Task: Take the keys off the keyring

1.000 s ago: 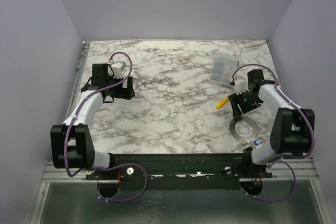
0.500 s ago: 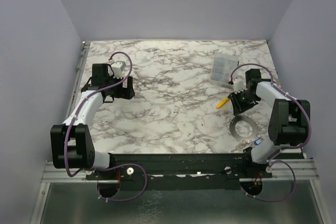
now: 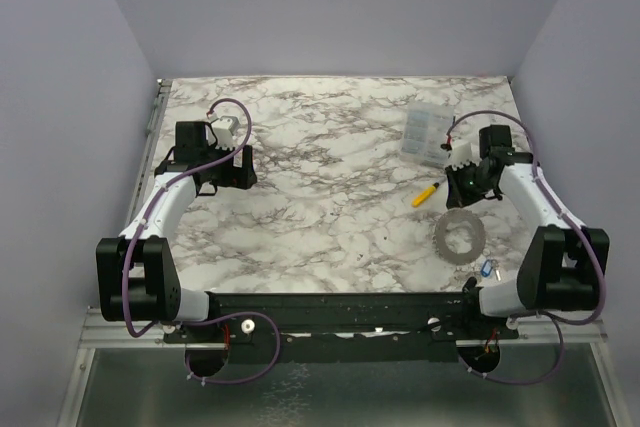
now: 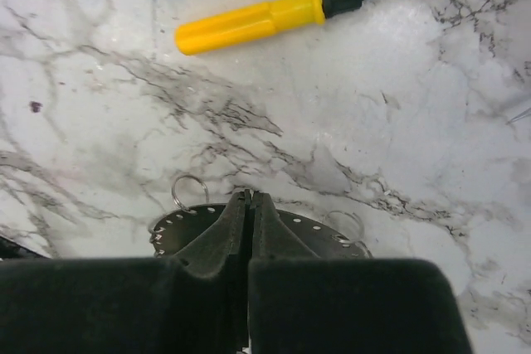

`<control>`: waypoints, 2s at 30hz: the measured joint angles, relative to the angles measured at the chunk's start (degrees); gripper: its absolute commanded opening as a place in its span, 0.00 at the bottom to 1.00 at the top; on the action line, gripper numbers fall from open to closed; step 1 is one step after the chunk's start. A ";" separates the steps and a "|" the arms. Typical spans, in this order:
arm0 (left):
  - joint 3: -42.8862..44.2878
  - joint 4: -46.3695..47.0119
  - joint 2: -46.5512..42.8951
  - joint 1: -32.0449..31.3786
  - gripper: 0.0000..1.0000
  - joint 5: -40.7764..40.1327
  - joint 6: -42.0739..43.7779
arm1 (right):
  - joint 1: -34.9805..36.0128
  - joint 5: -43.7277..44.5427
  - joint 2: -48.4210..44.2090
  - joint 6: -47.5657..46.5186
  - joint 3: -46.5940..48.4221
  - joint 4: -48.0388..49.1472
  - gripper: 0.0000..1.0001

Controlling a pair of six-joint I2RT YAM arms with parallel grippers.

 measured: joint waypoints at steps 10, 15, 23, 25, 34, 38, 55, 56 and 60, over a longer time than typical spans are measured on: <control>1.27 -0.55 0.07 0.00 0.99 1.60 -0.20 | 0.00 -8.90 -10.84 4.68 5.66 -2.21 0.01; 3.72 -1.42 0.04 0.00 0.99 3.32 -0.20 | 0.00 -14.05 -14.95 9.29 7.54 0.57 0.01; 6.95 -3.69 -2.91 0.00 0.99 7.21 -0.17 | 0.00 -19.50 -17.88 20.13 8.44 9.29 0.01; 8.26 -3.72 -3.98 0.00 0.99 9.40 -0.42 | 0.00 -20.48 -17.88 22.99 8.72 11.41 0.01; 12.94 -1.36 -6.51 -5.22 0.99 18.32 -2.64 | 2.80 -22.88 -17.88 32.70 13.81 17.18 0.01; 12.79 4.63 -8.61 -12.00 0.99 18.78 -5.05 | 6.12 -22.86 -17.88 35.56 14.43 20.11 0.01; 10.54 17.66 -1.11 -37.86 0.88 9.97 -2.54 | 17.16 -22.43 -11.93 41.64 14.45 28.57 0.01; 10.54 18.10 -0.66 -38.88 0.85 9.29 -2.10 | 17.55 -22.40 -11.82 41.94 14.45 29.11 0.01; 10.54 19.47 1.99 -40.72 0.71 6.80 -0.76 | 18.38 -22.38 -11.80 42.73 14.45 31.12 0.01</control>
